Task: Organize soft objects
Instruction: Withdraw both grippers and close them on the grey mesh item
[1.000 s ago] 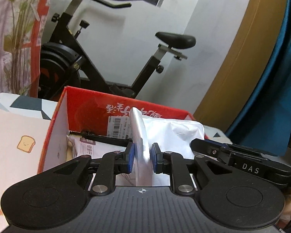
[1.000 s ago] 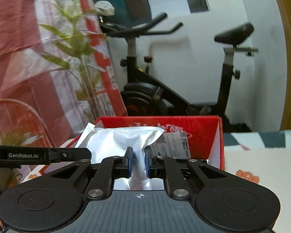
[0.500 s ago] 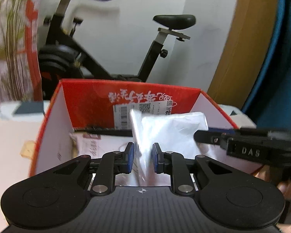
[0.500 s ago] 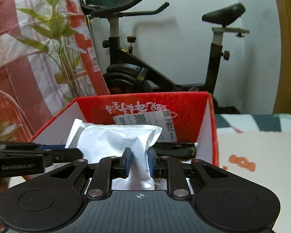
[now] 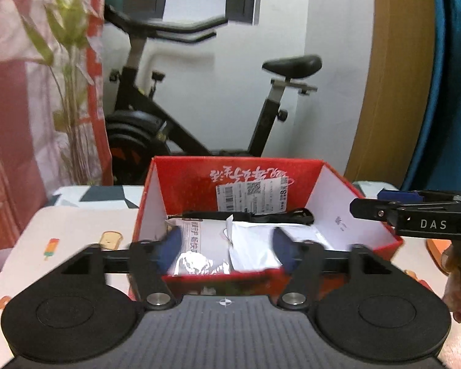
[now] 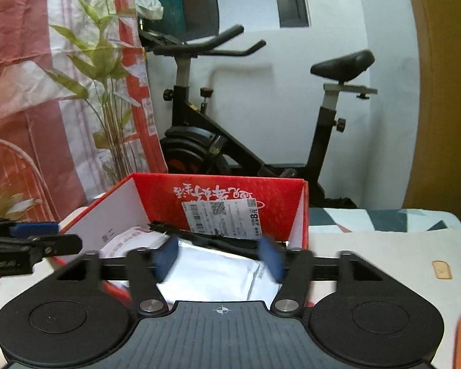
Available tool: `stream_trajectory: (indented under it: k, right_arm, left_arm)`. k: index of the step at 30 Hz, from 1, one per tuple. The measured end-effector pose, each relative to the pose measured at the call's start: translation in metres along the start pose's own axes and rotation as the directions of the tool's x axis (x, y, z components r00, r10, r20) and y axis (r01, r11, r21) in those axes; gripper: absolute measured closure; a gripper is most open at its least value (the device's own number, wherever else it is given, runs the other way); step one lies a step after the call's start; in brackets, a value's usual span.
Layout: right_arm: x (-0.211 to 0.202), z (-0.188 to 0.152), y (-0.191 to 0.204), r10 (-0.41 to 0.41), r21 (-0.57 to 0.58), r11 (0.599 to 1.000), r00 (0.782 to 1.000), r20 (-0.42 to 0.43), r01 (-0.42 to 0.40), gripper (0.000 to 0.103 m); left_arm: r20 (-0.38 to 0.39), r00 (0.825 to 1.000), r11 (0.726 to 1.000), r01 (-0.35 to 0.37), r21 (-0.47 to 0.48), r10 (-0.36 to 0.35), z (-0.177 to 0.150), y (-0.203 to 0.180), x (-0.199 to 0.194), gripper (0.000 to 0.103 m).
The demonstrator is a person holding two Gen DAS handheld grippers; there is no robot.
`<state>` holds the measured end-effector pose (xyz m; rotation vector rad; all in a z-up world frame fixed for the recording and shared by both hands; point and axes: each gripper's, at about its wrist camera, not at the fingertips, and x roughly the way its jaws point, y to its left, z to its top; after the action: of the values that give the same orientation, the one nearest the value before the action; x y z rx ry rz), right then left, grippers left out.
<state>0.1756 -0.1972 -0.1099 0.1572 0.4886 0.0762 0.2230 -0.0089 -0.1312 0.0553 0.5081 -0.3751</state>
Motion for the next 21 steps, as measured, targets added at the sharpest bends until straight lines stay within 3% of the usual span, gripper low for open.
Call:
stream_trajectory:
  k: [2, 4, 5, 11, 17, 21]
  right_arm:
    - [-0.016, -0.005, 0.007, -0.005, -0.017, 1.000, 1.000, 0.019, 0.006, 0.020]
    - [-0.031, -0.012, 0.012, -0.004, -0.020, 1.000, 0.999, 0.040, 0.004, 0.003]
    - [-0.040, -0.016, 0.014, -0.004, -0.016, 1.000, 0.998, 0.056, 0.004, 0.001]
    - [-0.080, -0.041, 0.017, -0.038, 0.030, 0.999, 0.996, 0.084, 0.036, 0.000]
    - [-0.102, -0.077, 0.011, -0.076, 0.066, 0.995, 0.994, 0.078, 0.071, 0.000]
    - [-0.107, -0.106, 0.004, -0.134, 0.074, 0.989, 0.988, 0.079, 0.128, 0.000]
  left_arm:
    - [0.026, 1.000, 1.000, -0.002, 0.006, 0.002, -0.008, -0.005, -0.018, 0.014]
    - [0.032, 0.999, 1.000, 0.005, 0.004, -0.005, -0.016, -0.010, -0.032, 0.008]
    - [0.034, 0.999, 1.000, 0.007, -0.001, -0.007, -0.020, -0.012, -0.038, 0.004]
    - [0.036, 0.999, 0.999, -0.002, -0.034, 0.003, -0.041, -0.014, -0.073, 0.000]
    - [0.063, 0.992, 0.994, -0.112, -0.015, 0.112, -0.058, -0.016, -0.094, 0.000]
    - [0.059, 0.989, 0.991, -0.136, -0.017, 0.137, -0.072, -0.014, -0.095, 0.000]
